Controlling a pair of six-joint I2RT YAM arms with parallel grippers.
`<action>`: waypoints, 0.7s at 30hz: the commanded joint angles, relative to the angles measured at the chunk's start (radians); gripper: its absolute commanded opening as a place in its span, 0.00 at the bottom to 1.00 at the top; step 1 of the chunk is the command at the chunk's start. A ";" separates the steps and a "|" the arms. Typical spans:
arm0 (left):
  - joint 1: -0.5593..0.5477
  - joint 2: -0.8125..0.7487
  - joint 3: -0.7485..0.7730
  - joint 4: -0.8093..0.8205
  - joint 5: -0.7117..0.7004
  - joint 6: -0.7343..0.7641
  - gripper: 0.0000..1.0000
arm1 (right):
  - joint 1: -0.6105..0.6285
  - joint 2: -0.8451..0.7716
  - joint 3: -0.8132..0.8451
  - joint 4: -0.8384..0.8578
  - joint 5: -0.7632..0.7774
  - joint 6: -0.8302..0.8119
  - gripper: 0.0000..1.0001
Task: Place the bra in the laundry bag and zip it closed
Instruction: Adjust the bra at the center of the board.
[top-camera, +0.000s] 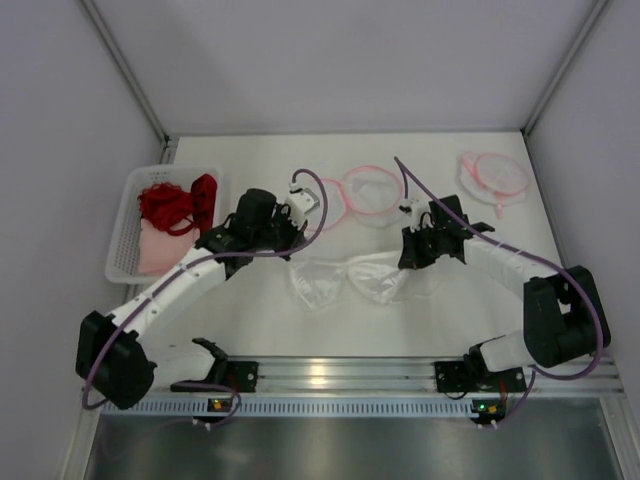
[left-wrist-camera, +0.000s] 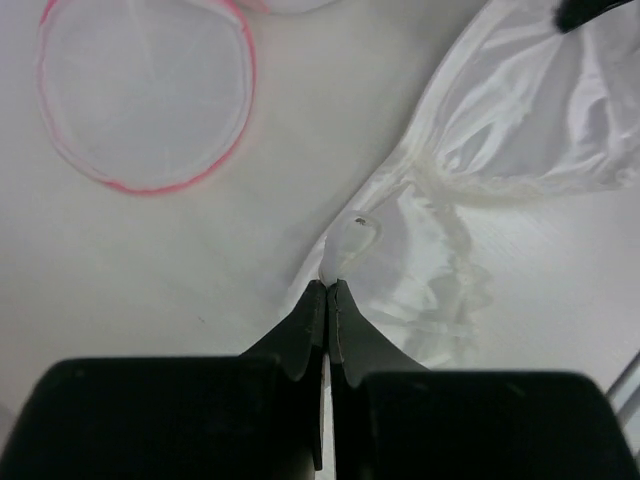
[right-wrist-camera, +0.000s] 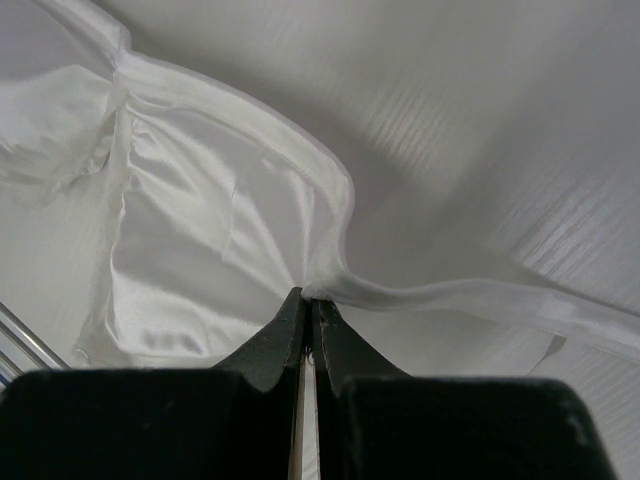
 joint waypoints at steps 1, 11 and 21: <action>-0.003 -0.086 -0.030 0.009 0.138 -0.062 0.00 | 0.013 0.008 0.028 0.057 -0.028 0.016 0.00; -0.014 0.036 -0.005 0.124 0.301 -0.185 0.00 | 0.079 0.053 0.045 0.110 -0.065 0.057 0.00; -0.137 0.210 -0.085 0.090 0.301 -0.045 0.00 | 0.077 0.050 0.038 0.098 0.024 0.045 0.00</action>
